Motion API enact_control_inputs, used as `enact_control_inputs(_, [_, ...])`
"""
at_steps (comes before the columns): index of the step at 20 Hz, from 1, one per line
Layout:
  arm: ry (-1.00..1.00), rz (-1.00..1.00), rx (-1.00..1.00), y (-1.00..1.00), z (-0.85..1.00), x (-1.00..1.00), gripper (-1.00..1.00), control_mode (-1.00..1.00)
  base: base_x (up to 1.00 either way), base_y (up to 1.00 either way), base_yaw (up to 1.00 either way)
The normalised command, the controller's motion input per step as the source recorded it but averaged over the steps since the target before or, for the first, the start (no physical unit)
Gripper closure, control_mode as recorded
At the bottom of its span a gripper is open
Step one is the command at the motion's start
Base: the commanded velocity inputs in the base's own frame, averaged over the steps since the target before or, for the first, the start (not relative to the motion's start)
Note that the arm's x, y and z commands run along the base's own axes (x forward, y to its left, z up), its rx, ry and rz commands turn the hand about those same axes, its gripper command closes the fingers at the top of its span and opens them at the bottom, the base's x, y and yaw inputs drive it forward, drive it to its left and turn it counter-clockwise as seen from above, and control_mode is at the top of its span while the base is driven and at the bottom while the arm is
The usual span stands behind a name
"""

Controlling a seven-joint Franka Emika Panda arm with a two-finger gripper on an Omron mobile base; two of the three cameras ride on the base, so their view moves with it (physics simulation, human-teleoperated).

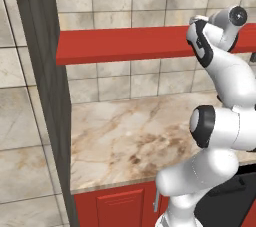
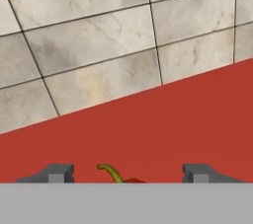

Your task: Pick the bell pepper from the counter and place it in the cabinet.

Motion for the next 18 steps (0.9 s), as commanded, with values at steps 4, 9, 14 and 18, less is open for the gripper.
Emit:
enact_control_inputs(4, [-0.11, 0.00, 0.00, -0.11, -0.01, -0.05, -1.00, -1.00, 0.00, 0.00, 0.00])
enact_control_inputs(9, [-0.04, 0.00, 0.00, -0.03, 0.16, -0.63, -1.00, -1.00, 0.00, 0.00, 0.00])
enact_control_inputs(14, [0.02, 0.00, 0.00, -0.05, 0.08, -1.00, -1.00, -1.00, 0.00, 0.00, 0.00])
enact_control_inputs(18, [0.09, 0.00, 0.00, -0.03, 0.03, -1.00, -1.00, -1.00, 0.00, 0.00, 0.00])
